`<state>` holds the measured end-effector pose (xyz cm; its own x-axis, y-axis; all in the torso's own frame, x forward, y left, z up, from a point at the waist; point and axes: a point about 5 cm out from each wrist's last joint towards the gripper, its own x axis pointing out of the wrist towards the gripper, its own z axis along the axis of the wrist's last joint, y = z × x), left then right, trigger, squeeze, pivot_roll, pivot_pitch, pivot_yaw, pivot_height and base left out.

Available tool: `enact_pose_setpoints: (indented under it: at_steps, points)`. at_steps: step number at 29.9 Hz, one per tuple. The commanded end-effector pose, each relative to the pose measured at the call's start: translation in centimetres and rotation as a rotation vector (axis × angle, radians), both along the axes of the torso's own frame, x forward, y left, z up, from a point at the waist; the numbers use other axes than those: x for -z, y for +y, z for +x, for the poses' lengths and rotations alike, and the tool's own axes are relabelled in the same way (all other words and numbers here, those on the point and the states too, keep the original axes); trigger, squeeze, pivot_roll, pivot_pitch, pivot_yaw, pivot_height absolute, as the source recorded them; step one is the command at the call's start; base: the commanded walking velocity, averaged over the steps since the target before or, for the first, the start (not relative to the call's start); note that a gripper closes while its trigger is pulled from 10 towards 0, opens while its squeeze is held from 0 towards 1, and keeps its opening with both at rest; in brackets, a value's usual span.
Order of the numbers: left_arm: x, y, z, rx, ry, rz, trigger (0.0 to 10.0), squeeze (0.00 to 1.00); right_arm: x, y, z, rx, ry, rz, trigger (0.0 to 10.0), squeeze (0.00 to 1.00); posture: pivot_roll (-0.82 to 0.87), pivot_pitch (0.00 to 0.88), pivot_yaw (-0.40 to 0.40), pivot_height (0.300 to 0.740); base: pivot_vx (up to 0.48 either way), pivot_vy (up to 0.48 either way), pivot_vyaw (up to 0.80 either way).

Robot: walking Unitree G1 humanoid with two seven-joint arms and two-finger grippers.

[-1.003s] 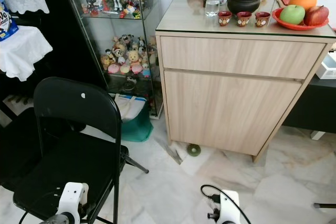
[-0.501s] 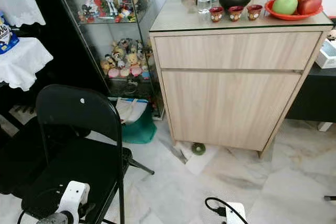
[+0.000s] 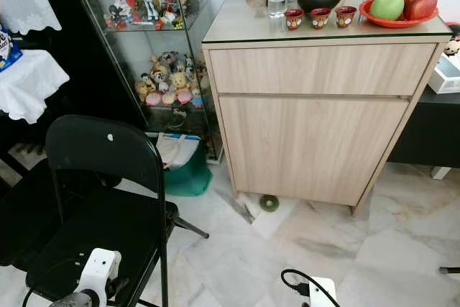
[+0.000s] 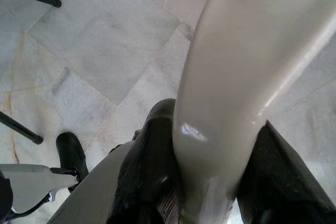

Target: Sweep floor

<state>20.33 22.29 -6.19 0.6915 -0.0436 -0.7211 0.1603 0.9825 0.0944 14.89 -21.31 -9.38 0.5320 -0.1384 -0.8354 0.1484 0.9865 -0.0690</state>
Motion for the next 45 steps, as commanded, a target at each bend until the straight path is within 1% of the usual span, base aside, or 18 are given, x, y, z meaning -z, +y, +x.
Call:
enact_pose_setpoints:
  at_steps: [1,5,6,9,17,23,27,28,34,45]
  points:
    - [0.5,1.0,-1.3,-0.04,0.036,0.006,10.0,0.0,0.0,0.5,0.4,-0.004,-0.01,0.03,10.0,0.0,-0.06,0.008,0.101,0.74,-0.326,0.0,0.0]
    - [0.6,0.9,-1.5,-0.043,0.041,0.006,10.0,0.0,-0.1,0.0,0.3,0.001,-0.004,0.026,10.0,0.0,-0.06,0.021,0.091,0.74,-0.328,0.0,0.0]
    - [0.7,0.9,-1.5,-0.05,0.042,0.003,10.0,0.0,-0.1,-0.4,0.1,0.0,0.005,0.023,10.0,0.0,-0.05,0.022,0.086,0.74,-0.307,0.0,0.0]
    - [0.7,0.8,-1.6,-0.054,0.042,0.0,10.0,0.0,0.0,-0.7,-0.2,0.002,0.012,0.022,10.0,0.0,-0.05,0.023,0.083,0.74,-0.307,0.0,0.0]
    - [0.8,1.0,-1.9,-0.057,0.044,0.001,10.0,0.0,0.1,-1.0,-0.8,0.002,0.028,0.026,10.0,0.0,-0.04,0.024,0.089,0.74,-0.345,0.0,0.0]
    - [0.8,1.1,-1.9,-0.054,0.045,0.005,10.0,0.0,0.3,-0.6,-1.1,0.002,0.041,0.036,10.0,0.0,-0.04,0.016,0.097,0.74,-0.346,0.0,0.0]
    - [0.7,1.2,-1.9,-0.053,0.047,0.006,10.0,0.0,0.6,0.2,-1.4,-0.005,0.051,0.045,10.0,0.0,-0.03,0.007,0.1,0.74,-0.346,0.0,0.0]
    - [0.7,1.2,-1.9,-0.053,0.047,0.006,10.0,0.0,0.6,0.2,-1.4,-0.005,0.051,0.045,10.0,0.0,-0.03,0.007,0.1,0.74,-0.349,0.0,0.0]
    - [0.8,1.2,-1.9,-0.052,0.048,0.009,10.0,0.0,0.8,1.4,-1.2,-0.026,0.059,0.055,10.0,0.0,-0.02,0.001,0.101,0.74,-0.344,0.0,0.0]
    - [0.9,1.2,-2.1,-0.06,0.051,0.008,10.0,0.0,0.8,1.7,-1.2,-0.044,0.061,0.054,10.0,0.0,-0.01,0.0,0.091,0.74,-0.344,0.0,0.0]
